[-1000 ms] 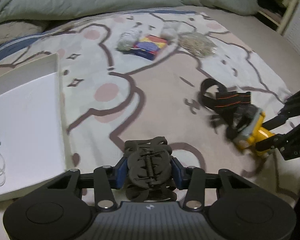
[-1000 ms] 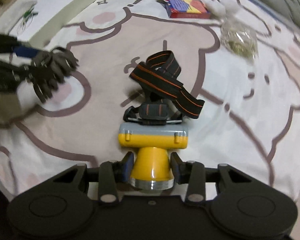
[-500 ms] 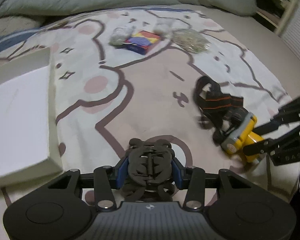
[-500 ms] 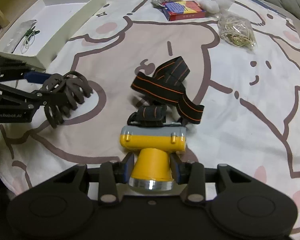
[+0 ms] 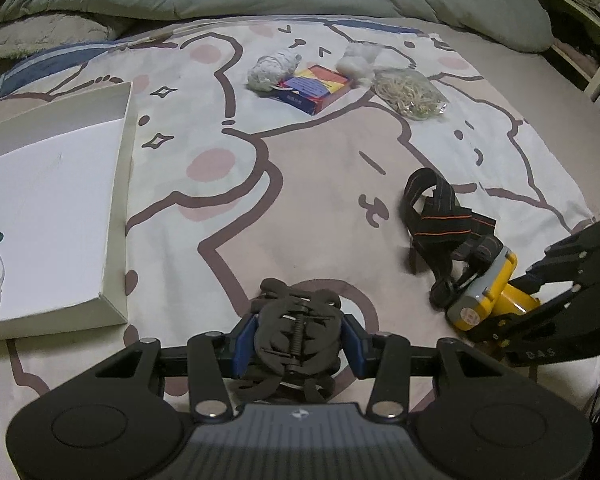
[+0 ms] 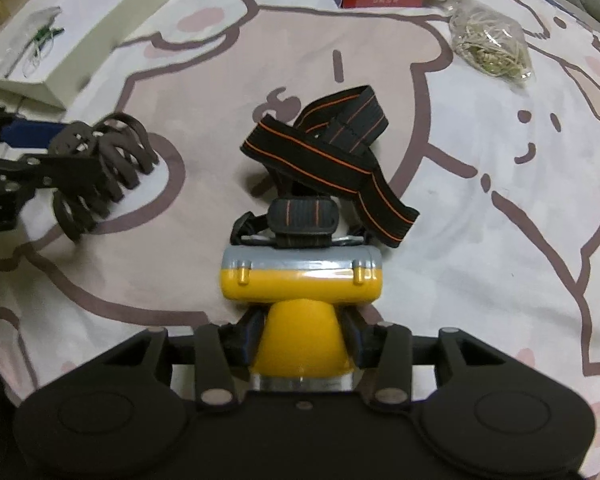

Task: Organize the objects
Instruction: 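Hold the hair claw in the left tool while right tool lifts the yellow headlamp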

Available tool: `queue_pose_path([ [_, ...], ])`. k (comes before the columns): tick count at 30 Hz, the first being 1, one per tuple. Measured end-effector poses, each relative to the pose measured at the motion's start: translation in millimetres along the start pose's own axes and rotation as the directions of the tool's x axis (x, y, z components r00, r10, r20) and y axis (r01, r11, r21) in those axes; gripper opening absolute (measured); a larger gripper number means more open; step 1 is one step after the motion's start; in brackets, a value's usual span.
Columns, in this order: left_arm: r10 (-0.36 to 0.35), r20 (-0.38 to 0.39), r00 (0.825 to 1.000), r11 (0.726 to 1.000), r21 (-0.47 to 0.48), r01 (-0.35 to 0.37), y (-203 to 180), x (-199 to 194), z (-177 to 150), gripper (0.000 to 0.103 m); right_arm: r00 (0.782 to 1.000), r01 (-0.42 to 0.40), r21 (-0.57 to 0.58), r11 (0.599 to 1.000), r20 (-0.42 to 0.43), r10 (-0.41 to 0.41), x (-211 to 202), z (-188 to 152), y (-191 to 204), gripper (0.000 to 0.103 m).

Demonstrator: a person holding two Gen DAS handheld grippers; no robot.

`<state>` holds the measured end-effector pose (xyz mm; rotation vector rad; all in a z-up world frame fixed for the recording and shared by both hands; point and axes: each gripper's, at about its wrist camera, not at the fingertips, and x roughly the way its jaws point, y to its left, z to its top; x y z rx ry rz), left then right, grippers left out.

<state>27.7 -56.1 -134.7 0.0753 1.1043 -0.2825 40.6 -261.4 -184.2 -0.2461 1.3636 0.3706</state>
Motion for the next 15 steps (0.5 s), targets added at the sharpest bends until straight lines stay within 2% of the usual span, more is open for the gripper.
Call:
queue_pose_path([
  [4,-0.010,0.003,1.000,1.000,-0.005,0.010,3,-2,1,0.046,1.000,-0.011,0.034,0.999,0.020,0.010,0,1,-4,0.043],
  [8,-0.031,0.047,0.998,0.999,-0.011,0.031,6,-13,7,0.046,0.995,0.015,0.035,0.999,0.099,-0.018,-10,0,-6,0.043],
  [15,-0.030,0.135,0.990,0.999,-0.025,0.033,14,-36,21,0.046,0.965,0.014,0.085,0.996,0.258,-0.035,-38,13,-11,0.043],
])
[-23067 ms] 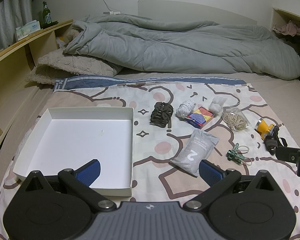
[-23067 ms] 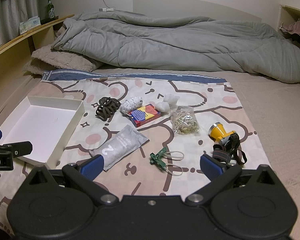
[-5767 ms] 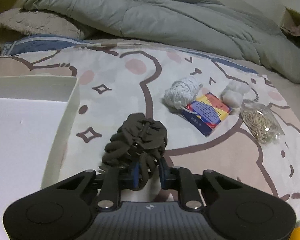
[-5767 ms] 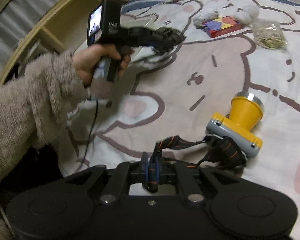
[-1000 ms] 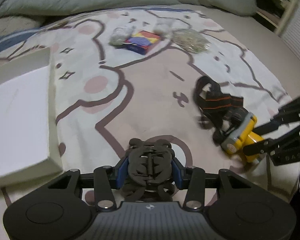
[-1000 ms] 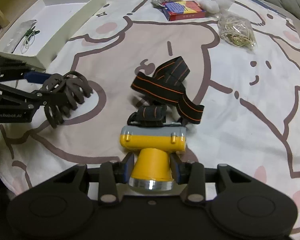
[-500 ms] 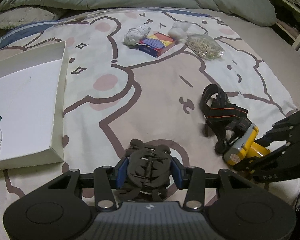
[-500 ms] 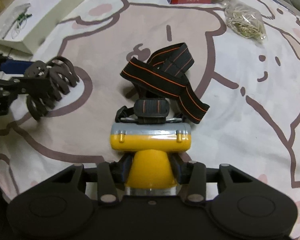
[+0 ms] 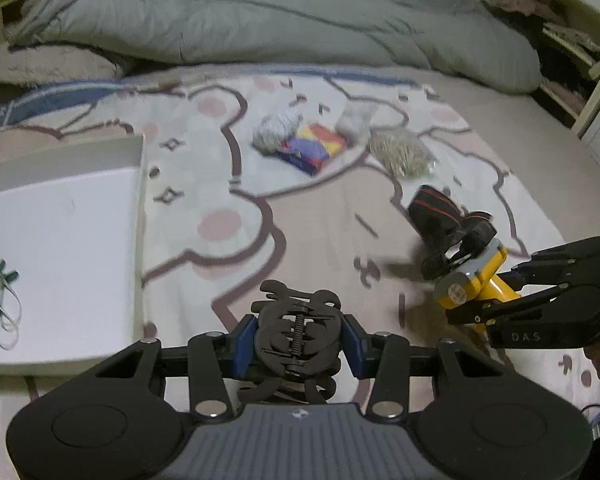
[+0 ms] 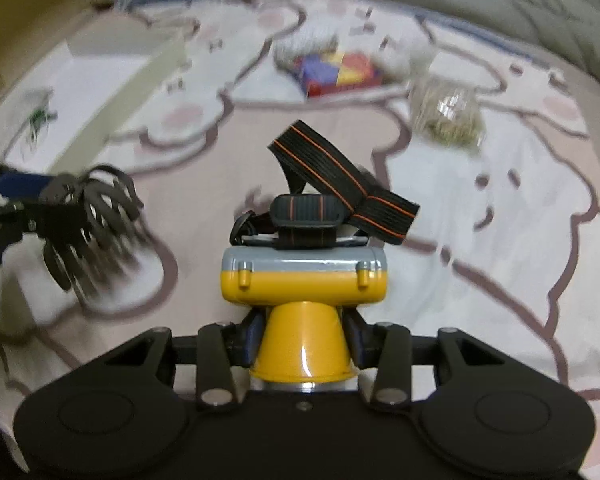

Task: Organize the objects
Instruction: 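Hold the hair claw in the left tool while right tool lifts the yellow headlamp, then carry the hair claw and headlamp into the white box with both tools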

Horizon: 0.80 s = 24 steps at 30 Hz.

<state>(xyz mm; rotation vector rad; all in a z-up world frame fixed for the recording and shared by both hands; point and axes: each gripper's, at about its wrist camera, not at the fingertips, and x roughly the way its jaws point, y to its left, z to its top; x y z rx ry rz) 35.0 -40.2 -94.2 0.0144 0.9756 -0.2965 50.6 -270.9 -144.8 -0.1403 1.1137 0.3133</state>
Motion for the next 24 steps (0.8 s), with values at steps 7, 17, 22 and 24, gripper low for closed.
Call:
queue_pose_path([
  [7,0.025,0.083,0.996,0.999,-0.029,-0.023,13,-17,17,0.046,0.988,0.018,0.045,0.999,0.150,-0.025,-25,21,1,0.043],
  [17,0.102,0.204,0.974,0.991,-0.110,-0.081,66,-45,41,0.046,0.967,0.042,0.045,0.998,0.251,-0.051,-41,51,19,0.043],
  [22,0.153,0.232,0.961,0.977,-0.183,-0.111,107,-53,47,0.046,0.961,0.027,0.020,0.999,0.276,-0.031,-42,67,39,0.043],
  [24,0.164,0.232,0.959,0.970,-0.213,-0.114,122,-52,46,0.046,0.959,0.021,0.008,1.000,0.282,-0.022,-41,74,49,0.043],
])
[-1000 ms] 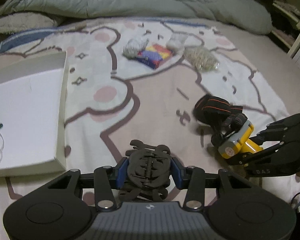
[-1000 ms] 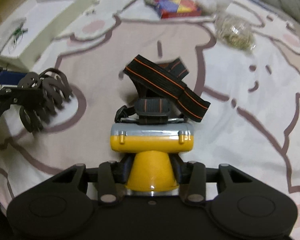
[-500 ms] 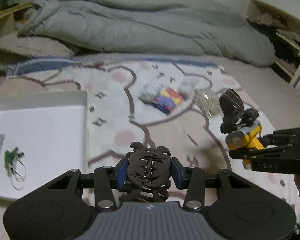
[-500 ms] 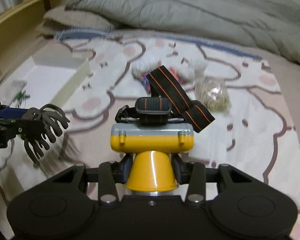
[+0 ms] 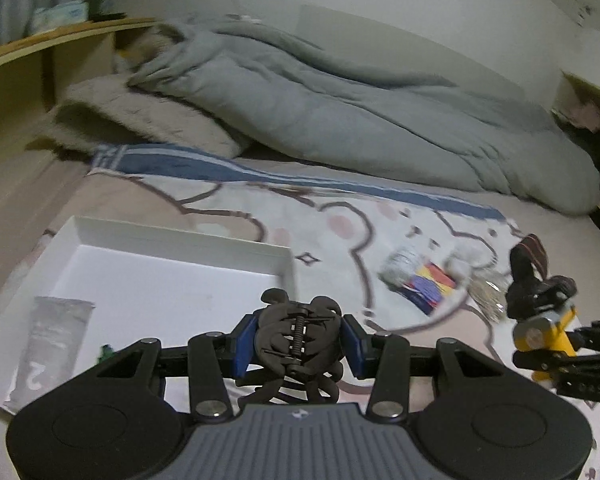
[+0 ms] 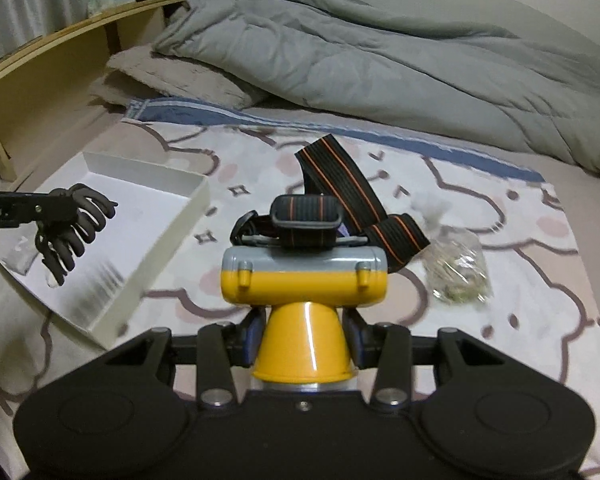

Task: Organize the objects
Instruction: 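Carry the hair claw and headlamp into the white box with both tools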

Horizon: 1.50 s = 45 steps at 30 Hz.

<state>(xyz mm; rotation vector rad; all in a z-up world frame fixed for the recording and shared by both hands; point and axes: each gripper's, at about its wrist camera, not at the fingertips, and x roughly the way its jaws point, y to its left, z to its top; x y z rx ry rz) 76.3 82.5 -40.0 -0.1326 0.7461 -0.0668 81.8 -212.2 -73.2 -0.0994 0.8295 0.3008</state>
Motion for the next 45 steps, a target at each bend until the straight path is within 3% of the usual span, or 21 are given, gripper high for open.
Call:
queue_pose_path([
  [10,-0.047,-0.084,0.995,0.991,-0.126,0.036,51,40,-11,0.046,0.998,-0.048,-0.104,0.993,0.034,0.052,14,41,47,0.043],
  [14,-0.040,-0.130,0.991,0.985,-0.170,0.017,66,60,-20,0.046,0.996,-0.074,-0.144,0.987,0.046,0.082,25,60,71,0.043],
  [19,0.079,-0.179,0.981,0.993,-0.077,-0.094,74,76,-34,0.046,0.991,-0.119,-0.205,0.971,0.033,0.129,46,78,103,0.043],
  [25,0.110,-0.165,0.980,0.994,0.011,-0.109,80,64,-41,0.046,0.981,-0.185,-0.261,0.948,0.010,0.194,73,92,139,0.043],
  [30,0.167,-0.181,0.969,0.985,0.002,-0.170,95,50,-44,0.046,0.978,-0.203,-0.320,0.925,-0.020,0.208,102,97,169,0.043],
  [40,0.089,-0.170,0.981,0.995,-0.033,-0.096,100,33,-46,0.050,0.963,-0.269,-0.313,0.911,-0.111,0.246,165,103,220,0.043],
  [45,0.065,-0.189,0.980,0.995,-0.062,-0.078,105,36,-47,0.050,0.954,-0.298,-0.355,0.886,-0.119,0.274,184,108,246,0.043],
])
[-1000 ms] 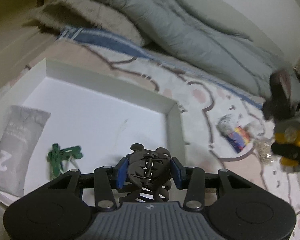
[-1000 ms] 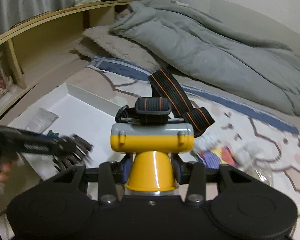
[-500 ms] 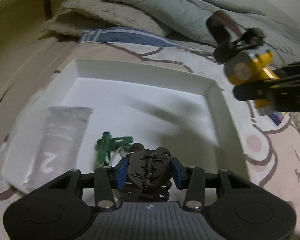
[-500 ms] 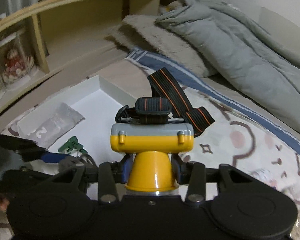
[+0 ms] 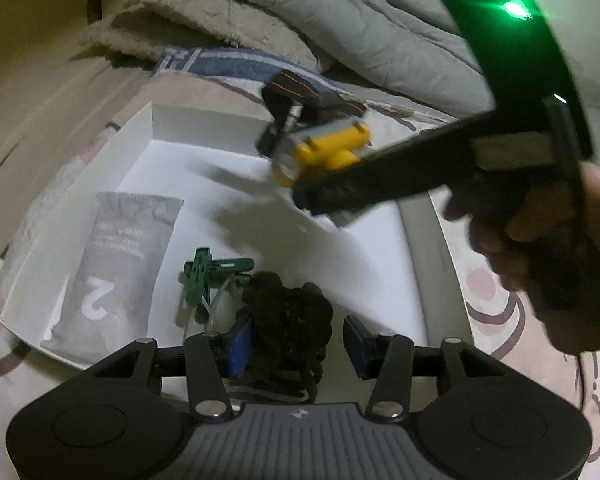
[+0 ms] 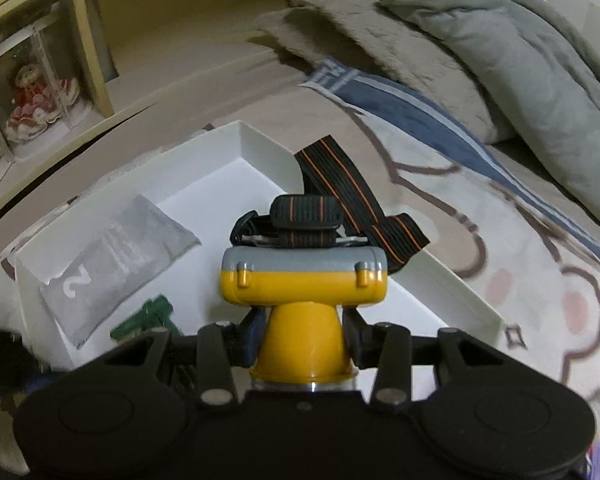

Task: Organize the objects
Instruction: 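Carry the hair claw and headlamp into the white box with both tools, then open both tools to release the claw and headlamp in the box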

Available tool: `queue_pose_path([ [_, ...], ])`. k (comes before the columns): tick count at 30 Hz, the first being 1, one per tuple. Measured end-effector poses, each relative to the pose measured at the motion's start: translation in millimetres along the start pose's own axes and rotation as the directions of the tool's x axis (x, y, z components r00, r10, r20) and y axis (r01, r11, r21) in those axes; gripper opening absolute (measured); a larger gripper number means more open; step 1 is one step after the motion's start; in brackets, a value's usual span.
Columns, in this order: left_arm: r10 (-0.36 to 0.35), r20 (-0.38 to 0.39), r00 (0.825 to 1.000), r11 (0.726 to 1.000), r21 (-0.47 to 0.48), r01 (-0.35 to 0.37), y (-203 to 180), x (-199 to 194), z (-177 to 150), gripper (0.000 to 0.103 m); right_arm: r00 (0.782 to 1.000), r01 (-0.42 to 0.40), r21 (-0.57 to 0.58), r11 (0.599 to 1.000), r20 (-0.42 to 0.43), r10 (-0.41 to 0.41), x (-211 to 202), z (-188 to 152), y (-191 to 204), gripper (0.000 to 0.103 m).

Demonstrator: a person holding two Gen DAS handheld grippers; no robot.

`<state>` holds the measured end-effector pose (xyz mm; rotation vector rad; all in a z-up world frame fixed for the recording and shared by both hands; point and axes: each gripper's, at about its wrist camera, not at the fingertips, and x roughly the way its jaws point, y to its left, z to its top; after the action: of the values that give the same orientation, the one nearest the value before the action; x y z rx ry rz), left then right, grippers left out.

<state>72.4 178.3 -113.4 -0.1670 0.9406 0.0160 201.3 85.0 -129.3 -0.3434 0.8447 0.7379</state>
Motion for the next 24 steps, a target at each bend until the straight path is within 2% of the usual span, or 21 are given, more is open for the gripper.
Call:
queue_pose_path([
  [3,-0.004,-0.003,1.000,1.000,-0.003,0.004,3,1,1,0.050,1.000,0.000,-0.001,1.000,-0.016,0.000,16,8,3,0.044],
  [5,-0.014,-0.002,1.000,1.000,-0.015,0.014,5,0,2,0.050,0.999,0.034,0.009,0.999,-0.033,-0.034,22,9,3,0.056],
  [7,-0.019,0.001,1.000,1.000,-0.017,0.019,7,-1,3,0.050,0.999,0.054,0.027,0.998,0.000,-0.054,16,7,0,0.065],
  [10,-0.018,0.007,1.000,1.000,-0.020,0.018,9,-3,5,0.050,1.000,0.020,0.073,0.997,-0.008,-0.020,4,6,-10,0.065],
  [20,0.000,0.019,1.000,1.000,-0.027,0.001,6,-18,11,0.050,1.000,0.006,0.091,0.996,0.022,-0.009,-44,-8,-21,0.065],
  [24,0.020,0.015,1.000,0.999,-0.026,-0.020,3,-26,12,0.054,0.999,0.003,0.085,0.996,0.041,-0.006,-65,-15,-20,0.065],
])
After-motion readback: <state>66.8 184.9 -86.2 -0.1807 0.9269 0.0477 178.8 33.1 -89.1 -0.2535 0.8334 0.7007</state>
